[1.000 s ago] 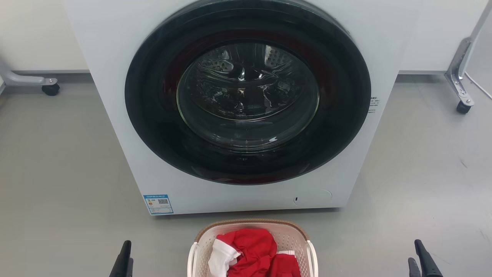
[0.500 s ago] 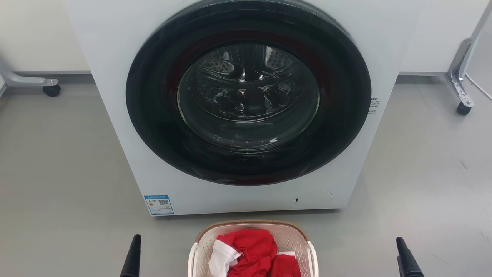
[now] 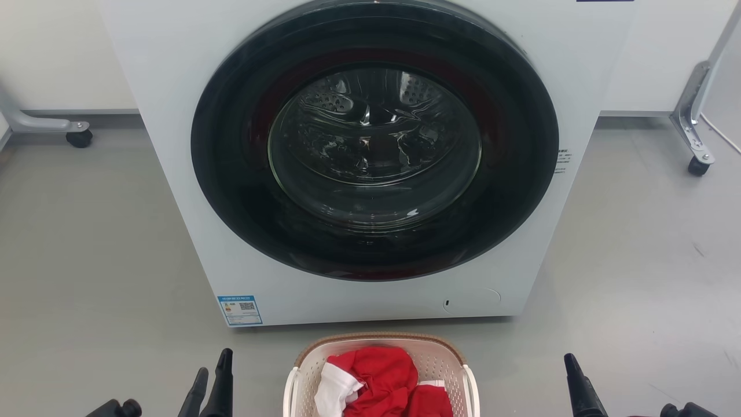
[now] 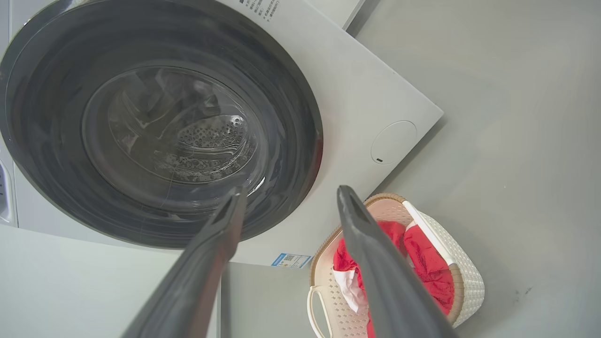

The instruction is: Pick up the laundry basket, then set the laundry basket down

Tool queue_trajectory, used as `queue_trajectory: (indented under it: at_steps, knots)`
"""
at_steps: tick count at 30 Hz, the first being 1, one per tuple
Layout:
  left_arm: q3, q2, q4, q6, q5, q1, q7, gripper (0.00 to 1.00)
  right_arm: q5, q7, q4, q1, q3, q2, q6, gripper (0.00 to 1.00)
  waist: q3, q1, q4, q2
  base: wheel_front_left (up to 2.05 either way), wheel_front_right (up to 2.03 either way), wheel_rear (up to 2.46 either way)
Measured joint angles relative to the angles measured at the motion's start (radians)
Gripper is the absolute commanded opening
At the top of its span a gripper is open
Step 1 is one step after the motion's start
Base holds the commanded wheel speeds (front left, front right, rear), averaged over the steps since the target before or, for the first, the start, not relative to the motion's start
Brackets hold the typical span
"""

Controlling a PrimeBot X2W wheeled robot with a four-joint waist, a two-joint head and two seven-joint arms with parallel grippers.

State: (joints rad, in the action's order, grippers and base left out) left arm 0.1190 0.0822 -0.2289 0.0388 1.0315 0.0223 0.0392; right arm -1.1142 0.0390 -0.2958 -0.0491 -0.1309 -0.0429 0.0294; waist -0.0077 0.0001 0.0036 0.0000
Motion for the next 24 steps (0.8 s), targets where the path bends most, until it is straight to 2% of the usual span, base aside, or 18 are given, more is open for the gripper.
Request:
queue_trajectory:
  at_steps: [24]
  knots:
    - [0.114, 0.027, 0.042, -0.066, -0.378, -0.01, 0.087, 1.0, 0.327, 0.087, 0.021, -0.001, -0.131, -0.012, -0.056, 1.0, -0.002, 0.0, 0.0, 0.0, 0.0, 0.0, 0.0]
